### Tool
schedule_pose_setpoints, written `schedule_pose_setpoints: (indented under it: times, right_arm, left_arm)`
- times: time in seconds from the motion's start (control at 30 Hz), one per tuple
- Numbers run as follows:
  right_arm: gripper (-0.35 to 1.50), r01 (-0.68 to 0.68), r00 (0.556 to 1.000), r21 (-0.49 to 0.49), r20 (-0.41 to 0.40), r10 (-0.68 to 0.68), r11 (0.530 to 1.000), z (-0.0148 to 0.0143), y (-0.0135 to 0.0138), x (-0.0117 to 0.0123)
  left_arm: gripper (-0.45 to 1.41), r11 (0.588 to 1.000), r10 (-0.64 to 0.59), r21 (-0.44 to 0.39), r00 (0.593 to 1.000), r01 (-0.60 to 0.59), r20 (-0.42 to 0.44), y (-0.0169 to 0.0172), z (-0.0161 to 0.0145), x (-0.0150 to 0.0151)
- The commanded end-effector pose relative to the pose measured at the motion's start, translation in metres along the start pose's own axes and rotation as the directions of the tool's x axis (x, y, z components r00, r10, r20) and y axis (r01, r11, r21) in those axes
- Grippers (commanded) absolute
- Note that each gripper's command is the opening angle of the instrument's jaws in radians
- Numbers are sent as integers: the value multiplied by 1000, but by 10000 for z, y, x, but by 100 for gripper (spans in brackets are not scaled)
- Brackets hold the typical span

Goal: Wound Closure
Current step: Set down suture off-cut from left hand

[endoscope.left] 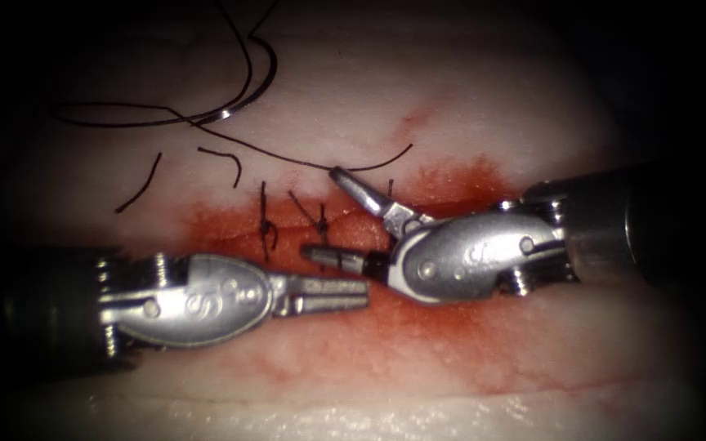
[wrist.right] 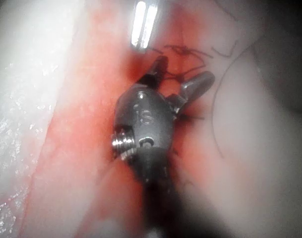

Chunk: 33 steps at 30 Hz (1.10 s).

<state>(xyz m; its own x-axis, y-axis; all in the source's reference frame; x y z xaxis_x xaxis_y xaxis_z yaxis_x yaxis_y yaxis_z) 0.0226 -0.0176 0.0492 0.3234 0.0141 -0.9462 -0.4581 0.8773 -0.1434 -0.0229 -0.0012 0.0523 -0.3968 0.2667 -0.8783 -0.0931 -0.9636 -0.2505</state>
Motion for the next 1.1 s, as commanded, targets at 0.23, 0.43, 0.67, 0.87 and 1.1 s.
schedule_pose_setpoints:
  times: [0.23,0.43,0.67,0.87,1.1]
  right_arm:
    - [148,5,1000,0,19,-5,1000,-93,64,16]
    - [148,20,999,-26,45,-19,999,-111,87,20]
    - [148,24,998,-44,60,-22,999,-108,89,15]
    - [143,28,997,-50,68,-25,998,-108,89,13]
    - [134,31,997,-55,72,-27,998,-108,87,12]
  left_arm:
    - [-45,999,-5,34,998,3,60,19,-64,-24]
    - [-45,995,-43,90,993,34,106,11,-119,-53]
    - [-45,985,-67,167,988,43,142,-12,-165,-89]
    - [-45,972,-92,228,989,64,112,-36,-167,-119]
    - [9,943,-225,274,970,192,96,-39,-154,-166]
